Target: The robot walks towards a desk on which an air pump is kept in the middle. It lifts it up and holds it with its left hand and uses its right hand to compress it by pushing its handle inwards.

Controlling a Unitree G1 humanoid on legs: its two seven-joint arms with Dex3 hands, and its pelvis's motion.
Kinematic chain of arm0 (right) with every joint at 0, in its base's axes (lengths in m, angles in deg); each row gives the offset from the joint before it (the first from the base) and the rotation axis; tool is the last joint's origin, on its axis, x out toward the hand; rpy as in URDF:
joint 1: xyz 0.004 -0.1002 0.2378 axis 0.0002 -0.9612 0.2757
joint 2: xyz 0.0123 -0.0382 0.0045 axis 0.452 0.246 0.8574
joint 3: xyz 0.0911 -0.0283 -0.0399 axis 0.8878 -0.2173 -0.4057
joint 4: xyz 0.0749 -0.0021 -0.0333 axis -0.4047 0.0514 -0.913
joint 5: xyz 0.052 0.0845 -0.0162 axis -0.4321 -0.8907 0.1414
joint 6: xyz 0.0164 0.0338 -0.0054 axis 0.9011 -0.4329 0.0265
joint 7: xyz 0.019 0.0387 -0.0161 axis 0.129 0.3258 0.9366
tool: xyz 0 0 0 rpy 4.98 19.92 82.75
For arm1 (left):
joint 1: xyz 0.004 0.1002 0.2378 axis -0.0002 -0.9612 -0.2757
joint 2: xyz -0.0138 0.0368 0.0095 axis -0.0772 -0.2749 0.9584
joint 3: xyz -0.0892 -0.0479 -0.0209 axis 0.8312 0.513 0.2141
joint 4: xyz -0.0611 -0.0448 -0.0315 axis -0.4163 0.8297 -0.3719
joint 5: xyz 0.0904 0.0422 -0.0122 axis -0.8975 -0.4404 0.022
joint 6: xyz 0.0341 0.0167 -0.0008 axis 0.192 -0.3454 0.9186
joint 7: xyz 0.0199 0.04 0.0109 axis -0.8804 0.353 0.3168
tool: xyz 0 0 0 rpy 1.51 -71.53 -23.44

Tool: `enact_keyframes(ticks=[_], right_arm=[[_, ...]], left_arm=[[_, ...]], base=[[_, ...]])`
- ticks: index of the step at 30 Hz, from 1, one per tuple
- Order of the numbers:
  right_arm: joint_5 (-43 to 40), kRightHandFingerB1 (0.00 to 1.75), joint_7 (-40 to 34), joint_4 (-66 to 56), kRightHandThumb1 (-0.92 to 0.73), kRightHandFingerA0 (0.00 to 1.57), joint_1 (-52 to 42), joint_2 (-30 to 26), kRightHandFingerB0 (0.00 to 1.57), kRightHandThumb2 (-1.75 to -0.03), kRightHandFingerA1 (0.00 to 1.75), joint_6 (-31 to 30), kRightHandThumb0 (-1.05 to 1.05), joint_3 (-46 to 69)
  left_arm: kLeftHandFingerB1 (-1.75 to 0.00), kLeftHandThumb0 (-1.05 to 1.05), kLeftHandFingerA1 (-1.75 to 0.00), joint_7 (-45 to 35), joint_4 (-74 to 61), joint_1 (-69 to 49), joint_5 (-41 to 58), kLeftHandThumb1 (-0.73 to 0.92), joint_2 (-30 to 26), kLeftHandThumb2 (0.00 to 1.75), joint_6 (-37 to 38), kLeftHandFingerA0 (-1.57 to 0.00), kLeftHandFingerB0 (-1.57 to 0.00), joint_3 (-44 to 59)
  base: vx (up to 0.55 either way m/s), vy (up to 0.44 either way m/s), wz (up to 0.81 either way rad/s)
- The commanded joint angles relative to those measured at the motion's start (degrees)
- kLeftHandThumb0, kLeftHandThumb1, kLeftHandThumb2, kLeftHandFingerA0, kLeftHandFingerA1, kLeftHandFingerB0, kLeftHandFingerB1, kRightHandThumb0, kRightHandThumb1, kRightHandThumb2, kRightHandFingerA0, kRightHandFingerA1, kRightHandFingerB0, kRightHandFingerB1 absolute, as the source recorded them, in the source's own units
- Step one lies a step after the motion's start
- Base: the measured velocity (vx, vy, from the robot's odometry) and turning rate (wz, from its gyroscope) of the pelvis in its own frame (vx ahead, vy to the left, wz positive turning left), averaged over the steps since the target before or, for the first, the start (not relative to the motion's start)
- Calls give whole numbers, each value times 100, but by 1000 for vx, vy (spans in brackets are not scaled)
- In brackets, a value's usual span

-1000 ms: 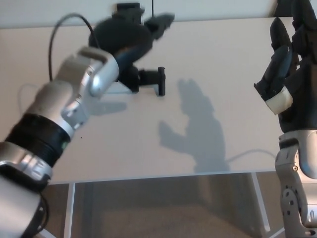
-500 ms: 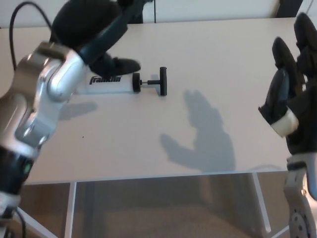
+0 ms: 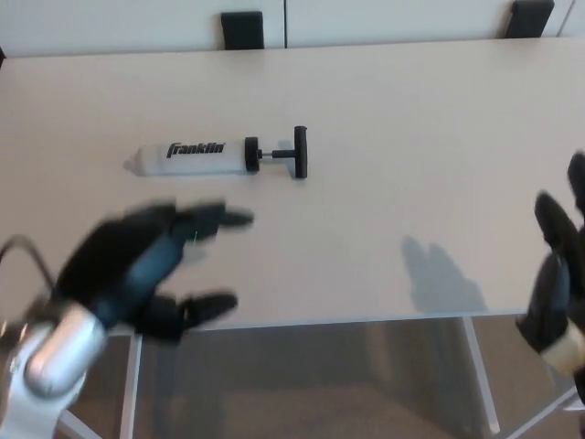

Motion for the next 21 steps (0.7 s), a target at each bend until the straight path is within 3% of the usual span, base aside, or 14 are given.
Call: enact_keyframes(ticks=[1, 3, 6, 7, 10, 11, 14, 15, 16, 19, 20, 21], right_arm=[[-1396, 24, 1989, -2068, -69, 2, -3660, -1216, 10, -109, 37, 3695, -85, -96], [-1395, 21, 2018, -1935, -71, 1, -3794, -1231, 13, -110, 35, 3847, -90, -177], [-1405, 27, 2023, -1844, -66, 1, -3735, -1214, 8, -109, 40, 3909, -81, -216], [-1339, 19, 1985, -1776, -74, 0, -3766, -1170, 15, -110, 36, 3837, -92, -226], [-1250, 19, 1928, -1655, -74, 0, -3911, -1082, 13, -110, 33, 3689, -91, -275], [-1236, 23, 1933, -1481, -72, 0, -3903, -1045, 14, -108, 35, 3700, -84, -290], [-1220, 23, 1942, -1270, -72, 0, -3887, -1002, 14, -108, 35, 3719, -84, -304], [-1237, 28, 1988, -1070, -69, 2, -3860, -977, 1, -108, 40, 3711, -74, -320], [-1237, 28, 1988, -1070, -69, 2, -3860, -977, 1, -108, 40, 3711, -74, -320], [-1290, 27, 2120, -607, -67, 2, -3697, -915, 1, -107, 41, 3575, -75, -343], [-1267, 24, 2132, -421, -67, 2, -3574, -888, 0, -106, 45, 3473, -79, -291], [-1250, 24, 2139, -299, -67, 2, -3493, -871, 0, -106, 45, 3407, -79, -252]], left_arm=[[-49, -90, -50, -5526, -2902, -5529, 8734, 73, -376, 114, 788, -26, -36, 2875], [-49, -92, -51, -5992, -2764, -5644, 8976, 71, -304, 113, 368, -30, -36, 3151], [-48, -92, -50, -6184, -2712, -5664, 9098, 71, -300, 112, 202, -31, -36, 3293], [-46, -91, -57, -6538, -2553, -5494, 9318, 63, -330, 109, -238, -39, -31, 3426], [-46, -92, -58, -7146, -2271, -5219, 9698, 62, -401, 109, -1018, -40, -33, 3626], [-40, -96, -55, -7348, -2118, -5053, 9620, 87, -443, 67, -956, -47, -43, 3662], [-40, -96, -55, -7597, -1934, -4853, 9524, 87, -492, 67, -864, -47, -43, 3710], [-36, -89, -54, -7771, -1606, -4733, 9415, 84, -559, 65, -880, -55, -48, 3681], [-36, -89, -54, -7771, -1606, -4733, 9415, 84, -559, 65, -880, -55, -48, 3681], [-36, -90, -47, -7958, -736, -4640, 8887, 79, -984, 65, -898, -61, -52, 3349], [-49, -86, -63, -7958, -367, -4607, 8616, 62, -1184, 104, -986, -60, -43, 3225], [-49, -86, -63, -7958, -122, -4586, 8448, 62, -1313, 104, -1052, -60, -43, 3150]], base=[[0, 0, 0], [0, 0, 0], [0, 0, 0], [0, 0, 0], [0, 0, 0], [0, 0, 0], [0, 0, 0], [0, 0, 0], [0, 0, 0], [0, 0, 0], [0, 0, 0], [0, 0, 0]])
